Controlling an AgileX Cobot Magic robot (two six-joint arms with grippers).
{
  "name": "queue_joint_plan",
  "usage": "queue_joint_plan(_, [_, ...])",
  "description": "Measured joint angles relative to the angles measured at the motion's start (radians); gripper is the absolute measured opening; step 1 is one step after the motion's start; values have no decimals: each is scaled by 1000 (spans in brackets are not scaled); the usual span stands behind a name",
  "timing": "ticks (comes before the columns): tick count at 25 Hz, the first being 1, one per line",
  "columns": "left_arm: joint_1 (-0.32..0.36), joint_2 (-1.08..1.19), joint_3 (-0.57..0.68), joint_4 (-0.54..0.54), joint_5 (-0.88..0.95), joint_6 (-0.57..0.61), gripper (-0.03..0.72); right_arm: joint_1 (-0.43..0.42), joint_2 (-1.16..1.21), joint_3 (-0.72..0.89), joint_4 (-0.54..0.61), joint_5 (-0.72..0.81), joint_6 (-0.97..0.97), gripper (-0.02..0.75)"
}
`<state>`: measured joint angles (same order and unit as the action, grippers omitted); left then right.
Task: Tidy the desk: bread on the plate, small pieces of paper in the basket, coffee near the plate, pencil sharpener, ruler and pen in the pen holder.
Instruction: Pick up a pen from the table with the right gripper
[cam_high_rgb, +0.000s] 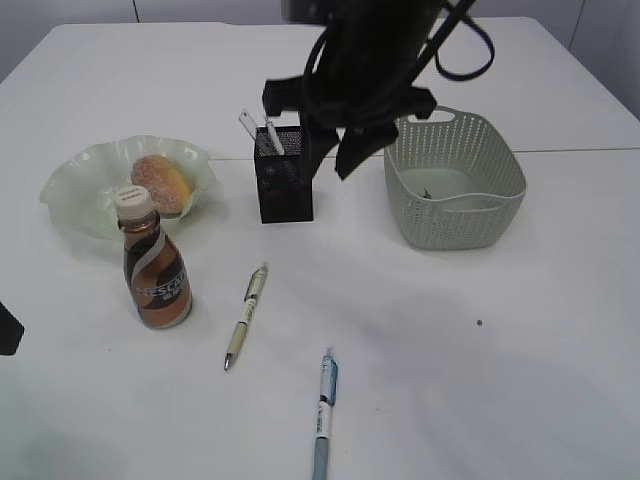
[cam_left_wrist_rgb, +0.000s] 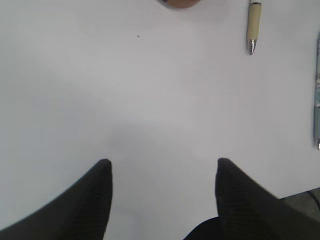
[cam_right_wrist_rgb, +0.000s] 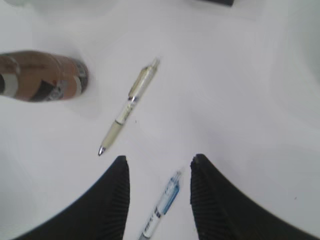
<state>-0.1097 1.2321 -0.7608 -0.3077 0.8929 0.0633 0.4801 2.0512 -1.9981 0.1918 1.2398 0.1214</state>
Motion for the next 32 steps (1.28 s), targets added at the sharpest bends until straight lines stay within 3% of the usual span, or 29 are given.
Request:
queue_joint_plan(9, [0, 0, 0, 0, -22, 0, 475, 103, 0, 292, -22, -4, 189, 300])
queue_joint_plan(16, [0, 0, 0, 0, -55, 0, 475, 187, 0, 432, -40, -50, 343, 300])
queue_joint_plan(22, [0, 0, 0, 0, -78, 0, 475, 193, 0, 456, -42, -162, 445, 300])
queue_joint_plan(32, [0, 0, 0, 0, -80, 0, 475, 193, 89, 458, -54, -182, 462, 300])
